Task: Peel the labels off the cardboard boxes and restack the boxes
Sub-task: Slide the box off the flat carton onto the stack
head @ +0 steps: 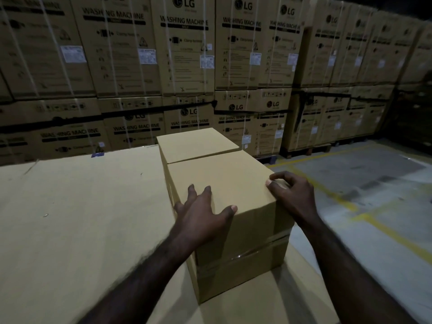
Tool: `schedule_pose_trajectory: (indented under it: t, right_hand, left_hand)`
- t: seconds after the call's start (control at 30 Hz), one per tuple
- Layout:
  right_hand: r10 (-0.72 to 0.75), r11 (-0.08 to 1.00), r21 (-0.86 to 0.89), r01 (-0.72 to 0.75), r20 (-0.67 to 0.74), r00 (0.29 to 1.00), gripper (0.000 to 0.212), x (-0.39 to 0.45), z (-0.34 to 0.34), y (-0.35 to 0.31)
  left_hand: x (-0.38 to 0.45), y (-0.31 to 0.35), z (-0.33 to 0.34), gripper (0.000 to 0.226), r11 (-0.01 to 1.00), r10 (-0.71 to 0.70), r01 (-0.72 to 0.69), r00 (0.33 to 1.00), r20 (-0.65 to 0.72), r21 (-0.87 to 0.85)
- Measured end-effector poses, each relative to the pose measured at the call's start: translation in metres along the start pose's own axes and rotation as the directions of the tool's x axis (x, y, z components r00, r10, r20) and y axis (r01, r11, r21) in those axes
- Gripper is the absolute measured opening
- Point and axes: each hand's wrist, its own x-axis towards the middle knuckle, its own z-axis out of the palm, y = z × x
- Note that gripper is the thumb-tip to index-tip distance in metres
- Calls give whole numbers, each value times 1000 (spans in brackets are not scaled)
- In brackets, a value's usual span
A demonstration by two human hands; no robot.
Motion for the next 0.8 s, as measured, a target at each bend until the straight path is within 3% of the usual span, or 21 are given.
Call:
schedule_pose_trajectory:
  t: [0.8]
  right_hand:
    - [-41,998,-52,40,-20,999,19,16,11,3]
  left_hand:
    - [12,-5,4,91,998,18,-19,1000,8,60]
